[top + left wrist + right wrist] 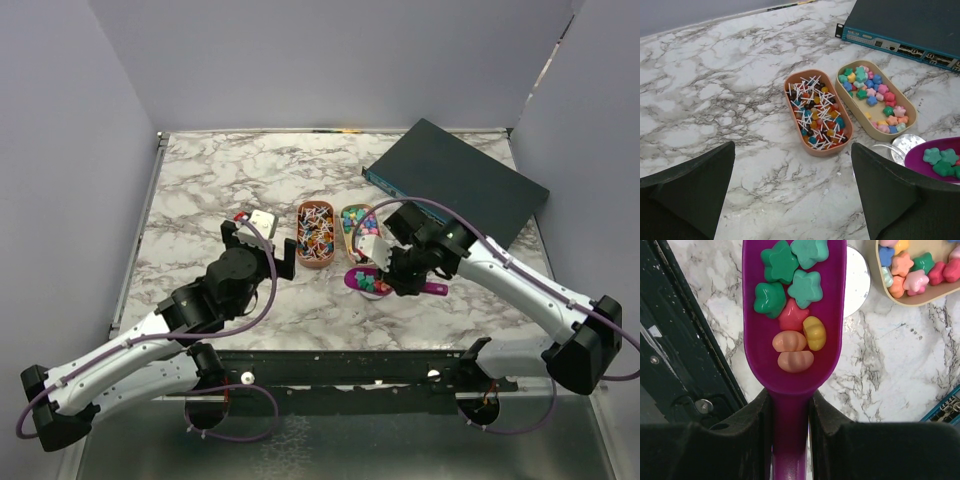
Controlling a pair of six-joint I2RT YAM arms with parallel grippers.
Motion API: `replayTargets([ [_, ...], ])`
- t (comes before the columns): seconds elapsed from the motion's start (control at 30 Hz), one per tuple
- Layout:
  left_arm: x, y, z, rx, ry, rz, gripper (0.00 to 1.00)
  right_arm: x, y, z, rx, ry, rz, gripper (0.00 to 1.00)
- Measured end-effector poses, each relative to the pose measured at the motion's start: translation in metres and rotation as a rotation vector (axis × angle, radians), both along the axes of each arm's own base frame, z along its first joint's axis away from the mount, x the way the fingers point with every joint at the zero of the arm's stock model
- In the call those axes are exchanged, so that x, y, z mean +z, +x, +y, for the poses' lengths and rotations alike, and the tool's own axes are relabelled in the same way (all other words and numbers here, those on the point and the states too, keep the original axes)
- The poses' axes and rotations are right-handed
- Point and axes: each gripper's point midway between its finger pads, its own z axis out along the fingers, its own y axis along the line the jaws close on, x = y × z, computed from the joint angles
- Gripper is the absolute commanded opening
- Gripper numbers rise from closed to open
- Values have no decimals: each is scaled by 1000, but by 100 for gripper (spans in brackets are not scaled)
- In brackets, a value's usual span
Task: Pack the candies
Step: Place the fake candies in the packing bottle.
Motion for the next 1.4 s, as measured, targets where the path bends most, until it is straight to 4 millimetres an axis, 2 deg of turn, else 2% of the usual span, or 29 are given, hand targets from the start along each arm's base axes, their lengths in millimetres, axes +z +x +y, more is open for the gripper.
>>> replayTargets([
  [0.33,8,-2,4,3,-26,-18,99,4,13,-2,-60,-132,5,1],
  [0.47,11,-3,7,7,-36,-26,99,7,19,3,-76,-158,4,1],
  [0.77,18,-5,11,14,-58,-42,99,2,15,10,-49,-247,32,1],
  [1.03,24,-7,17,26,-80,-60,99,7,20,18,-29,-312,11,1],
  [1.4,32,-10,23,33,-109,-80,99,7,22,16,-14,-426,-5,1],
])
